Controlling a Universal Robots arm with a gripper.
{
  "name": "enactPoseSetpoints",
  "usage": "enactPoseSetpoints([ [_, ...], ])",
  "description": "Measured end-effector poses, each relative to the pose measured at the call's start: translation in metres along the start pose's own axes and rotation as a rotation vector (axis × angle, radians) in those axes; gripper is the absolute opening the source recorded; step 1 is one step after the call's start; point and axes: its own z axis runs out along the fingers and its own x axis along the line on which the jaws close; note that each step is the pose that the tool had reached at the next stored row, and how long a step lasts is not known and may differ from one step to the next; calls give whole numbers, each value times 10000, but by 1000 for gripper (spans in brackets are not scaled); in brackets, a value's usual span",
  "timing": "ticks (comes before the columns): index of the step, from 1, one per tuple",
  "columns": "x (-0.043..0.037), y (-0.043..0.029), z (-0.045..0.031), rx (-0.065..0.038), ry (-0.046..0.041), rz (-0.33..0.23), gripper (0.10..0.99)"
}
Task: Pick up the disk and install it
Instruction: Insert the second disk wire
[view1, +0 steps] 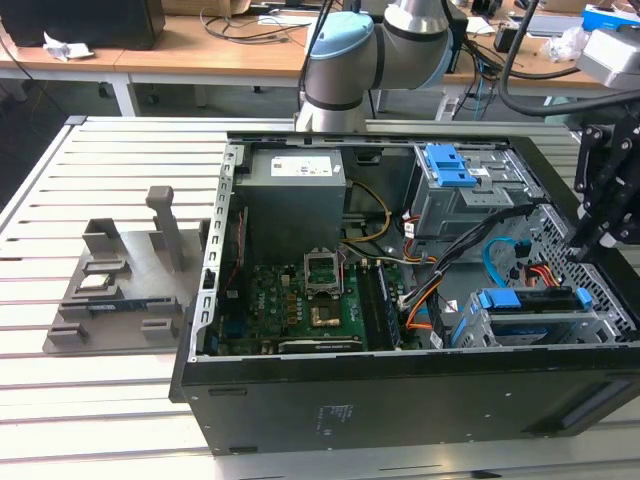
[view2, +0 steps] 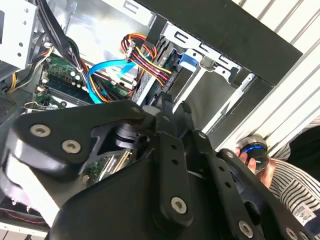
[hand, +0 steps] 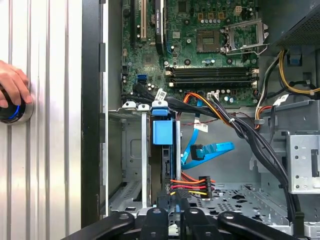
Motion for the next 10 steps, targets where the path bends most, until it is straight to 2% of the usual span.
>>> enactPoseSetpoints([
  [1, 0, 0, -1, 0, 0, 0, 294],
  [2, 0, 0, -1, 0, 1, 0, 294],
  [3, -10, 1, -3, 0, 4, 0, 361],
  [4, -111, 18, -4, -1, 1, 0, 361],
  [5, -156, 44, 2, 0, 1, -1, 361],
  [6, -210, 124, 25, -1, -1, 0, 361],
  [7, -247, 264, 80, 0, -1, 0, 361],
  [8, -250, 370, 136, 1, 2, -16, 361],
  [9, -252, 413, 176, 7, 2, -93, 361],
  [10, -253, 422, 190, 17, 14, -221, 361],
])
